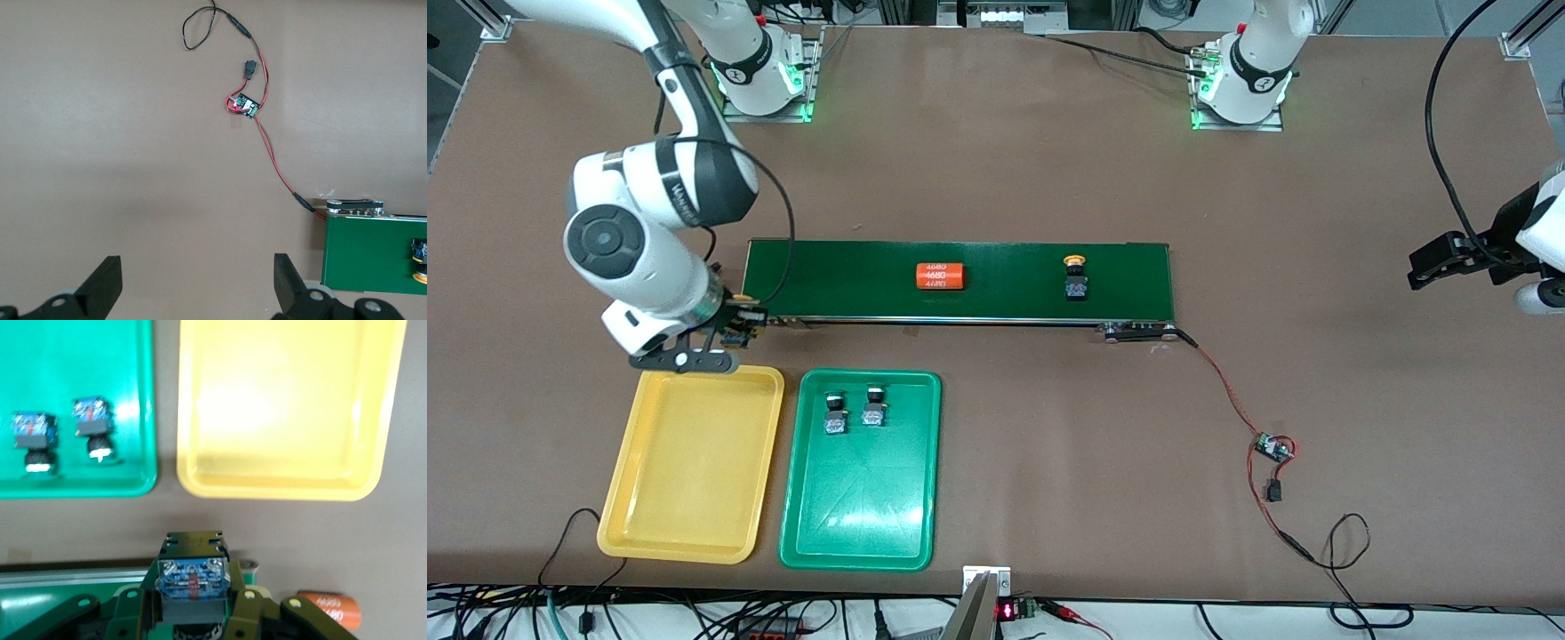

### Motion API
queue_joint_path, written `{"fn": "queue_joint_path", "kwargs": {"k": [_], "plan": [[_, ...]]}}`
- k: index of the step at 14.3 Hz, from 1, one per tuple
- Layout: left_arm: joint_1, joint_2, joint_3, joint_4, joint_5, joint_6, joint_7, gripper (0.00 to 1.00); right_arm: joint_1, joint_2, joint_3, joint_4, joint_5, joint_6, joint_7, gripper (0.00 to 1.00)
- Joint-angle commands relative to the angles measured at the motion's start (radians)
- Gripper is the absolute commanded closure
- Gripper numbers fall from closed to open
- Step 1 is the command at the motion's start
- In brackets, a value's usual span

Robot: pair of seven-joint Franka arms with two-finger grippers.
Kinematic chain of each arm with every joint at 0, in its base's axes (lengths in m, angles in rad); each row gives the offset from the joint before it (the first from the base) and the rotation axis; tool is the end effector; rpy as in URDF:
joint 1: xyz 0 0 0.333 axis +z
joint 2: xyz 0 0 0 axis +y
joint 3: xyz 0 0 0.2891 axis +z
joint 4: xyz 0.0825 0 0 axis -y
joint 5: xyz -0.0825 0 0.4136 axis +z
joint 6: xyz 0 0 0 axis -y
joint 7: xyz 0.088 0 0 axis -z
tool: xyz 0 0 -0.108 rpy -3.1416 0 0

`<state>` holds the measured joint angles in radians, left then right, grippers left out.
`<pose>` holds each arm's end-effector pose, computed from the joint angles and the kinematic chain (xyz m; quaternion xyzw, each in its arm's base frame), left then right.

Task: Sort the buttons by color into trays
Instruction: 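Carry the yellow button over the yellow tray with the right gripper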

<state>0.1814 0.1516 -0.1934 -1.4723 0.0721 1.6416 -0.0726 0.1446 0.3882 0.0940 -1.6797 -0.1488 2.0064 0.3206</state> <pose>0.6320 0.0078 0.5620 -0.9993 -0.0293 -0.0111 0.0210 0.6544 0.1451 0.3327 0.9983 -0.0105 -0.0149 0.0548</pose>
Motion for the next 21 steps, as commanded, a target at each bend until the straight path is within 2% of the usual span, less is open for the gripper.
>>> {"fn": "queue_joint_path", "kwargs": {"k": [1, 3, 5, 10, 14, 17, 18, 19, 20, 21], "plan": [[-0.008, 0.022, -0.005, 0.076, -0.023, -0.023, 0.004, 0.00, -0.011, 0.073, -0.025, 0.087, -0.008, -0.023, -0.049, 0.89], [0.006, 0.016, 0.005, 0.083, -0.073, -0.025, 0.016, 0.00, -0.025, 0.124, -0.037, 0.138, -0.009, -0.021, -0.077, 0.89], [0.026, 0.016, -0.001, 0.083, -0.086, -0.028, 0.016, 0.00, -0.025, 0.173, -0.083, 0.188, -0.041, -0.008, -0.100, 0.89], [0.021, 0.016, -0.008, 0.075, -0.074, -0.037, 0.013, 0.00, -0.034, 0.260, -0.175, 0.190, -0.054, 0.208, -0.228, 0.89], [0.023, 0.017, -0.006, 0.069, -0.074, -0.091, 0.014, 0.00, -0.037, 0.333, -0.197, 0.187, -0.052, 0.354, -0.235, 0.88], [0.010, 0.005, -0.001, 0.055, -0.069, -0.091, 0.016, 0.00, -0.037, 0.363, -0.198, 0.181, -0.052, 0.388, -0.222, 0.88], [-0.029, -0.001, 0.017, 0.055, -0.069, -0.094, 0.014, 0.00, -0.037, 0.368, -0.200, 0.175, -0.052, 0.408, -0.222, 0.87], [-0.093, -0.001, 0.094, 0.059, -0.064, -0.098, 0.016, 0.00, -0.037, 0.377, -0.200, 0.166, -0.052, 0.429, -0.221, 0.86], [-0.162, -0.001, 0.173, 0.060, -0.063, -0.098, 0.019, 0.00, -0.037, 0.383, -0.203, 0.164, -0.052, 0.442, -0.221, 0.83], [-0.183, -0.001, 0.198, 0.058, -0.063, -0.097, 0.019, 0.00, -0.037, 0.392, -0.215, 0.163, -0.054, 0.449, -0.224, 0.76]]}}
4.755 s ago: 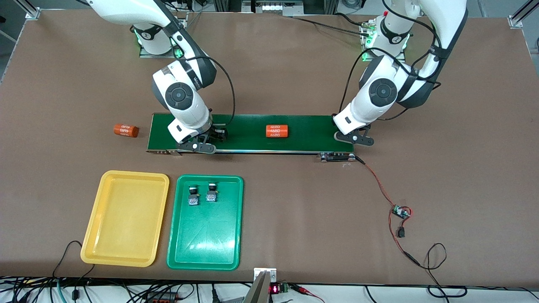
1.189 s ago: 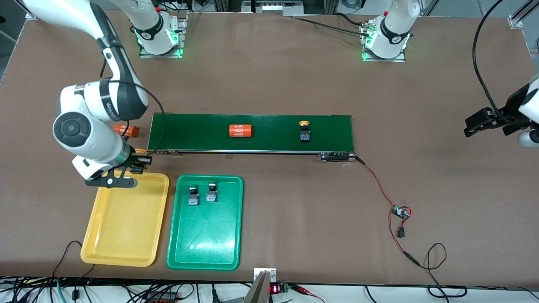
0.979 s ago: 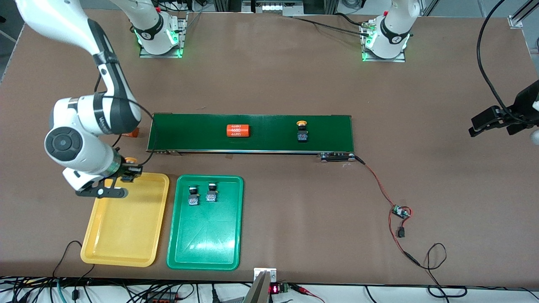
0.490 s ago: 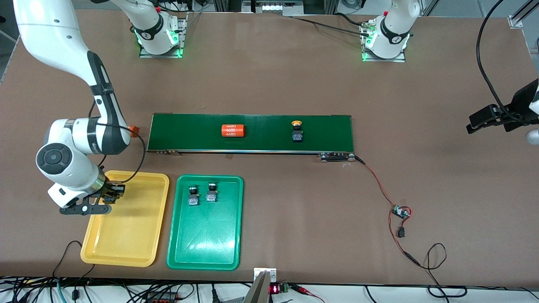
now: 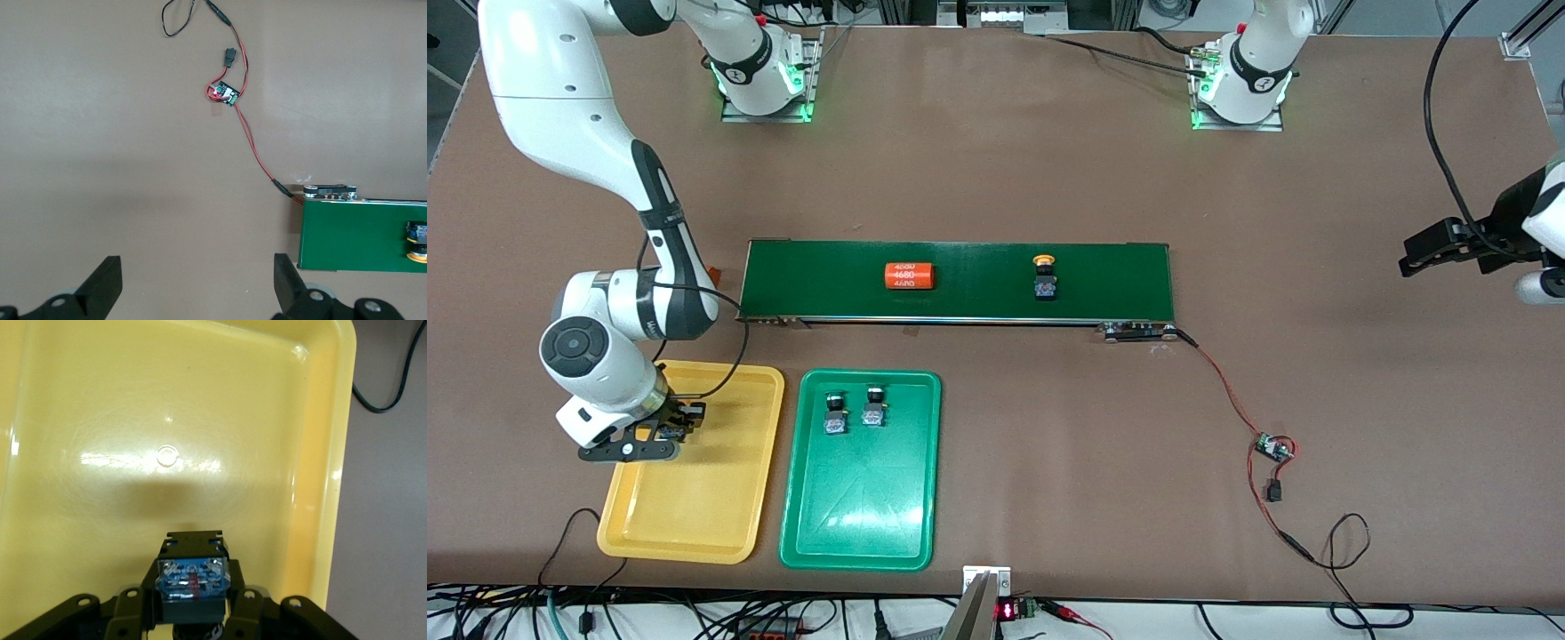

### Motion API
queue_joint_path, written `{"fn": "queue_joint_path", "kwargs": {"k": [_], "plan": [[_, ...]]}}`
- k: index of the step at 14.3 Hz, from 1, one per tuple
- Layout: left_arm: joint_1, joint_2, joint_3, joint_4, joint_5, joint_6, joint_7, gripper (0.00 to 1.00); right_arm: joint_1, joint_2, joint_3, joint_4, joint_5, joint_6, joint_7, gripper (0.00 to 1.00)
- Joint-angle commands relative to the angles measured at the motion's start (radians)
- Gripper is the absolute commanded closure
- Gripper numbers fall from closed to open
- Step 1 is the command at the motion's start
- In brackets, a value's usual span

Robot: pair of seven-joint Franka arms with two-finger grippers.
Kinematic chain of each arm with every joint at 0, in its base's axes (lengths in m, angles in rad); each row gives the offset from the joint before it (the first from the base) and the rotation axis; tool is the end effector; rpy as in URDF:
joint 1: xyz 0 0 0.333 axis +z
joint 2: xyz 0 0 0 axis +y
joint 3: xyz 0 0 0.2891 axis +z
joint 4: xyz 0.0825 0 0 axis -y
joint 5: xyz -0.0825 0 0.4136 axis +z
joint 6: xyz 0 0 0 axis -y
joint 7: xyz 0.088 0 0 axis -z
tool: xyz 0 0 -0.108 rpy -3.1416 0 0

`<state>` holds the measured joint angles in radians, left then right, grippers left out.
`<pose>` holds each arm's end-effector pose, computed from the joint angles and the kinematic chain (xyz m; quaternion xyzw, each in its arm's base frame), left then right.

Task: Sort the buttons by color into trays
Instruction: 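Carry the yellow button over the yellow tray with the right gripper, then lower the yellow button into the yellow tray and open the right gripper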

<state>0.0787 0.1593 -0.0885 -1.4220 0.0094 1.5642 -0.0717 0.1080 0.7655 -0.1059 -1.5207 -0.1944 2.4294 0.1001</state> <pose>0.6278 -0.0010 0.5744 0.9995 0.0314 -0.0083 0.0020 0.7291 0.0112 0.1835 0.9913 0.0373 0.0768 0.1001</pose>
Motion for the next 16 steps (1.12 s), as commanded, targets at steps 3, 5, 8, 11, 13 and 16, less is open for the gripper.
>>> {"fn": "queue_joint_path", "kwargs": {"k": [3, 5, 8, 11, 13, 16], "plan": [[-0.080, -0.012, 0.090, 0.011, 0.001, -0.027, 0.059, 0.00, -0.001, 0.032, -0.021, -0.012, -0.007, 0.065, -0.013, 0.62], [-0.080, -0.012, 0.092, 0.012, -0.002, -0.027, 0.095, 0.00, -0.001, 0.034, -0.028, -0.021, -0.013, 0.083, -0.022, 0.50], [-0.080, -0.014, 0.090, 0.015, -0.014, -0.036, 0.087, 0.00, 0.001, 0.034, -0.028, -0.027, -0.010, 0.089, -0.037, 0.29], [-0.080, -0.018, 0.089, 0.012, -0.012, -0.130, 0.085, 0.00, 0.004, 0.026, -0.028, -0.027, -0.007, 0.085, -0.037, 0.11], [-0.074, -0.018, 0.104, 0.015, -0.014, -0.203, 0.084, 0.00, 0.010, 0.006, -0.026, -0.030, 0.001, 0.060, -0.037, 0.01], [-0.034, -0.035, 0.089, 0.082, -0.014, -0.207, 0.084, 0.00, 0.047, -0.061, -0.021, -0.041, 0.038, -0.047, -0.027, 0.00]]}}
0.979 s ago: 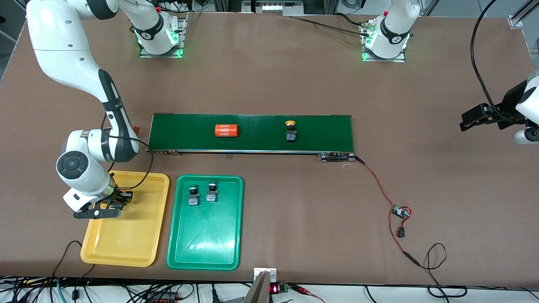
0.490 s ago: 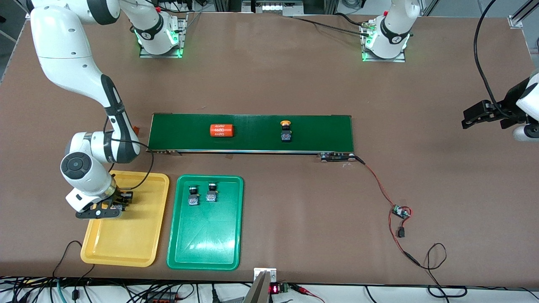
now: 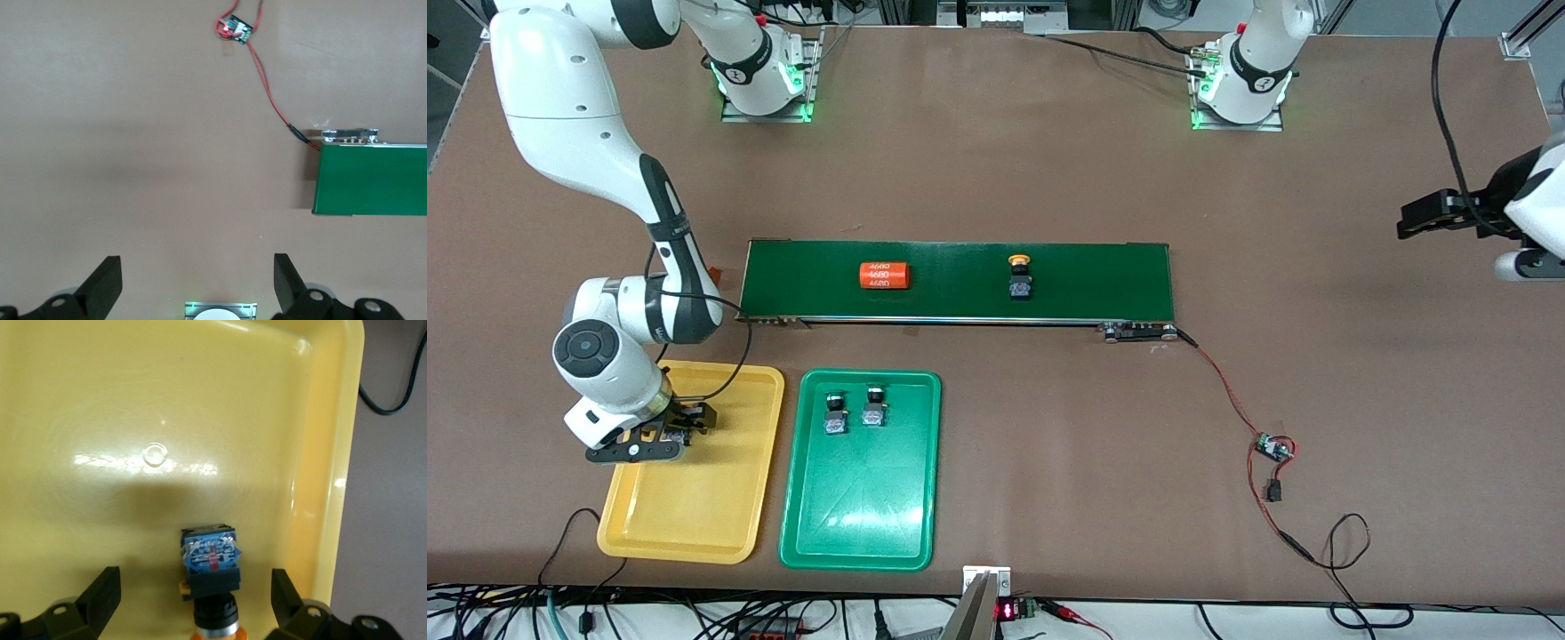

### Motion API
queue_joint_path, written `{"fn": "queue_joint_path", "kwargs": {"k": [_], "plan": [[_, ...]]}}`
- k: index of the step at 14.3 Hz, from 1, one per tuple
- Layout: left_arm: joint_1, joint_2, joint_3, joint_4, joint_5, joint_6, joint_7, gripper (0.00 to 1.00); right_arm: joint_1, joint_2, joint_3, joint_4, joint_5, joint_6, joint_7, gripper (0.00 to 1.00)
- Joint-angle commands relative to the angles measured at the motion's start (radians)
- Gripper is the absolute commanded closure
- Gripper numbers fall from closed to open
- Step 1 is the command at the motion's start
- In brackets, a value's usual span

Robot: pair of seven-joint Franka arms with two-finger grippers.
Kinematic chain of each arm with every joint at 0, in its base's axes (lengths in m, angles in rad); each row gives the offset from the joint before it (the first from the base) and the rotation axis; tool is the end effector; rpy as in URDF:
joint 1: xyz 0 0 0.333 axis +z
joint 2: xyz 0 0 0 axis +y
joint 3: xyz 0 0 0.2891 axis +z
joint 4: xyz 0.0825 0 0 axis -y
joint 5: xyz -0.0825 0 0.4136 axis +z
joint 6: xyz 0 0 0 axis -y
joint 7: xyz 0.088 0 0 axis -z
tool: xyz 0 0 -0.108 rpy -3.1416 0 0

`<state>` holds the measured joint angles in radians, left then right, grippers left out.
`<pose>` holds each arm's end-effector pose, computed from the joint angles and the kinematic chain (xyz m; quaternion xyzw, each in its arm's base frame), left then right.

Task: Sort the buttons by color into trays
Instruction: 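Lower the yellow button into the yellow tray and open the right gripper, then move the right gripper to the belt and grasp the yellow button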

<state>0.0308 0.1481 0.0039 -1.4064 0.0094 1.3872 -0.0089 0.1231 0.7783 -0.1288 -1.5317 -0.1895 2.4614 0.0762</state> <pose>0.6048 0.0220 0.5749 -0.9962 -0.0222 0.0836 0.0039 0.7270 0.0083 0.1734 0.9899 0.0498 0.0800 0.1056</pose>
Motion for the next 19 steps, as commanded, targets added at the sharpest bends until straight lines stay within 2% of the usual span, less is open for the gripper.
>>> {"fn": "queue_joint_path", "kwargs": {"k": [1, 2, 5, 6, 9, 13, 15, 17, 19], "plan": [[0.002, -0.027, -0.008, 0.099, 0.000, -0.031, 0.021, 0.00, 0.047, -0.092, 0.003, -0.028, 0.079, -0.132, -0.001, 0.00], [0.001, -0.015, -0.009, 0.101, 0.001, -0.027, 0.023, 0.00, 0.061, -0.121, 0.005, -0.025, 0.132, -0.188, -0.001, 0.00], [0.011, 0.083, 0.004, 0.138, -0.006, -0.002, 0.023, 0.00, 0.086, -0.200, 0.030, -0.024, 0.168, -0.326, 0.039, 0.00], [0.015, 0.083, 0.005, 0.151, -0.003, 0.016, 0.023, 0.00, 0.087, -0.224, 0.047, -0.024, 0.179, -0.364, 0.081, 0.00], [0.014, 0.085, 0.004, 0.158, -0.011, 0.073, 0.023, 0.00, 0.107, -0.286, 0.083, -0.019, 0.287, -0.438, 0.126, 0.00], [0.015, 0.090, 0.001, 0.158, -0.017, 0.119, 0.021, 0.00, 0.113, -0.359, 0.133, -0.016, 0.295, -0.545, 0.207, 0.00], [0.020, 0.077, 0.001, 0.161, -0.017, 0.110, 0.024, 0.00, 0.113, -0.385, 0.182, -0.018, 0.295, -0.582, 0.293, 0.00], [0.020, 0.018, -0.007, 0.146, -0.016, 0.098, 0.026, 0.00, 0.115, -0.409, 0.225, -0.024, 0.295, -0.607, 0.355, 0.00], [0.011, 0.022, -0.009, 0.136, -0.016, 0.073, 0.021, 0.00, 0.112, -0.424, 0.280, -0.025, 0.295, -0.660, 0.411, 0.00]]}}
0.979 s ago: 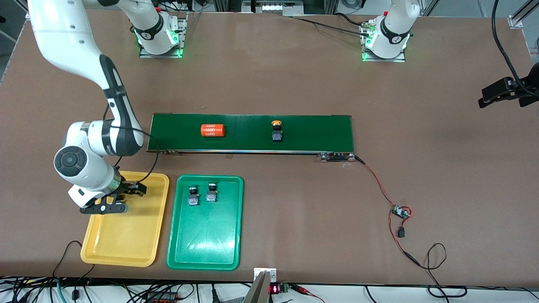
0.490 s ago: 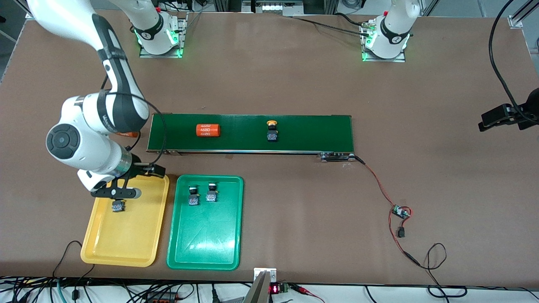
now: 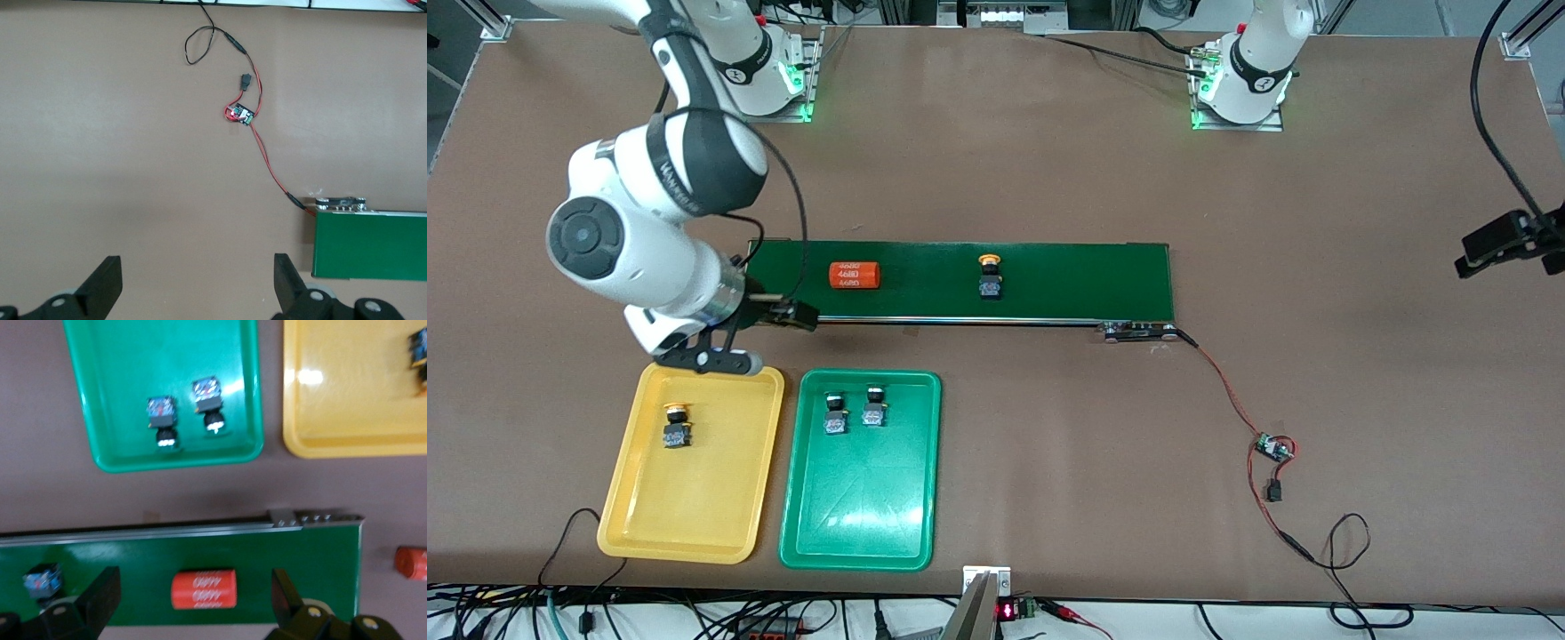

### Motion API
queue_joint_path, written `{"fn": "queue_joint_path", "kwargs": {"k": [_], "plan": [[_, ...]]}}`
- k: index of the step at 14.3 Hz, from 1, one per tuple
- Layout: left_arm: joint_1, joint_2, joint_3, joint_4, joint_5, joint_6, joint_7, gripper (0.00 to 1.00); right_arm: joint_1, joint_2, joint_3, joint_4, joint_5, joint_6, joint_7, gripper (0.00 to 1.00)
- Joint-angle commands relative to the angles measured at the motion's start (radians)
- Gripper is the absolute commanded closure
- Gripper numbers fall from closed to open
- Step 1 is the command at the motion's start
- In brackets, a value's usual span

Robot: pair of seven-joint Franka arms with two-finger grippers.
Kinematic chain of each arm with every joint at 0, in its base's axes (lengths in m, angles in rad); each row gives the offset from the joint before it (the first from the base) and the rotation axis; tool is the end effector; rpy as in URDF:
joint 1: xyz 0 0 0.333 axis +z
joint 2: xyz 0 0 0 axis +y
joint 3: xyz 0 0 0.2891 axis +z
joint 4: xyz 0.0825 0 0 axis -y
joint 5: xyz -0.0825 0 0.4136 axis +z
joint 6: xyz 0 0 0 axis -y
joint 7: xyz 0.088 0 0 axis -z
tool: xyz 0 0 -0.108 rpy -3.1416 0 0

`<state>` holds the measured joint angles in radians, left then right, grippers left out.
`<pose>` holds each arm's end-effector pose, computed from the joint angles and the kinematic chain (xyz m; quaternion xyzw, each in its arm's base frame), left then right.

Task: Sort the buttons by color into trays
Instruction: 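Move the right gripper to the belt and grasp the yellow button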

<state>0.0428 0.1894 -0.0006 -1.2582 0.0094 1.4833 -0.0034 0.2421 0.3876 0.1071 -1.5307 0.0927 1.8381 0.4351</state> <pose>0.6270 0.0276 0.6293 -0.9996 -0.0233 -0.0178 0.0050 0.6407 0.2329 0.3934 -0.9954 0.0599 0.0607 0.0447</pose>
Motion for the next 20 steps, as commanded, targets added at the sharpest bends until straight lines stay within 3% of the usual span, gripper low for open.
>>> {"fn": "queue_joint_path", "kwargs": {"k": [1, 6, 10, 13, 17, 20], "plan": [[0.002, -0.015, -0.004, -0.032, -0.017, -0.011, 0.016, 0.00, -0.007, -0.041, 0.068, -0.028, 0.013, -0.039, 0.088, 0.00], [0.014, -0.016, -0.002, -0.072, -0.046, -0.006, 0.007, 0.00, 0.018, -0.047, 0.135, -0.042, 0.006, -0.022, 0.171, 0.00], [-0.001, -0.025, -0.019, -0.073, -0.048, -0.017, -0.096, 0.00, 0.025, -0.049, 0.175, -0.112, -0.017, 0.094, 0.172, 0.00], [0.002, -0.028, -0.021, -0.076, -0.049, -0.012, -0.082, 0.00, 0.028, -0.053, 0.233, -0.184, -0.128, 0.179, 0.232, 0.00], [0.000, -0.088, -0.012, -0.148, -0.049, -0.002, -0.082, 0.00, 0.043, -0.053, 0.259, -0.275, -0.188, 0.294, 0.319, 0.00], [-0.006, -0.158, -0.012, -0.258, -0.049, 0.080, -0.082, 0.00, 0.055, -0.052, 0.263, -0.324, -0.221, 0.358, 0.358, 0.00]]}}
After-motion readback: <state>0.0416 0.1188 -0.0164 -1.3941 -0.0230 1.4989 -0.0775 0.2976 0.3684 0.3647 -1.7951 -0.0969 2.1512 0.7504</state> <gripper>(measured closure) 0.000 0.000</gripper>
